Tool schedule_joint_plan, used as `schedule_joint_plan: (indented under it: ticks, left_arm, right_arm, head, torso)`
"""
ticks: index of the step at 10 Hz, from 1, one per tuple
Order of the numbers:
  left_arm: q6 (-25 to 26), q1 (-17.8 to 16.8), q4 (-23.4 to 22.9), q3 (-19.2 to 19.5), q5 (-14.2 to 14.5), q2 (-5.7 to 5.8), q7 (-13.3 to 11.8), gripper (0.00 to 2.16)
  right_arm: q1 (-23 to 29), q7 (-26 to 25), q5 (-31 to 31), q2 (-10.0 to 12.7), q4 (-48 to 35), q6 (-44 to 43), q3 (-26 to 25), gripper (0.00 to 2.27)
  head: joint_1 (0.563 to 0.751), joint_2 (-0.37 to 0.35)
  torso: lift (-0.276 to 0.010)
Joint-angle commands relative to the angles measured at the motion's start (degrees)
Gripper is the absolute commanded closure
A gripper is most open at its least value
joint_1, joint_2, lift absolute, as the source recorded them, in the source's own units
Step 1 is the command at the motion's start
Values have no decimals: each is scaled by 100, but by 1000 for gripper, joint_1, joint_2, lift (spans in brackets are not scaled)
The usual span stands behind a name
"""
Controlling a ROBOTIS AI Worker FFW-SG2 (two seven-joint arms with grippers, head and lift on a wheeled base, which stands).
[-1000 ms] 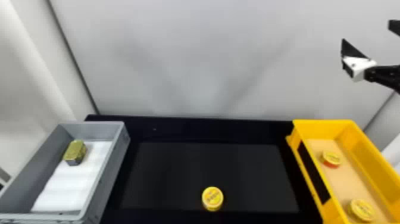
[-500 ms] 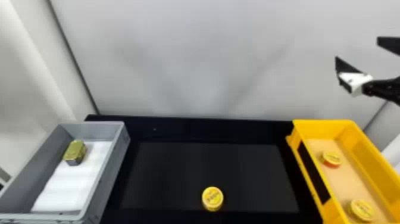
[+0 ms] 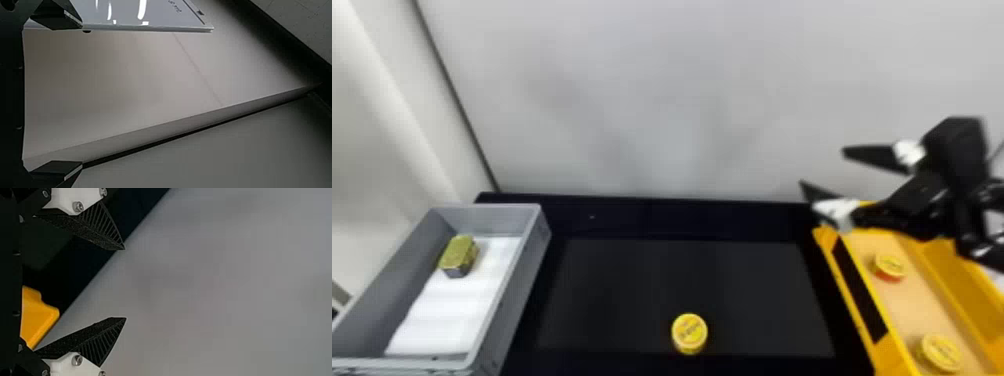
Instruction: Pick up the round yellow can and place it in the yellow rectangular box
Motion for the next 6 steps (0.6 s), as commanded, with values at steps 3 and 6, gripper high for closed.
schedule_joint_plan:
  ticks: [3, 6]
  left_arm:
    - [33, 0, 8, 53, 18, -24, -5, 38]
    - [42, 0, 8, 18, 9, -24, -5, 38]
  right_arm:
    - [531, 465, -288, 134, 832, 230, 303, 174]
    - [496, 1221, 143, 257, 1430, 617, 540, 182]
  head:
    - [686, 14]
    - [686, 14]
  torso:
    - [-55]
    - [-55]
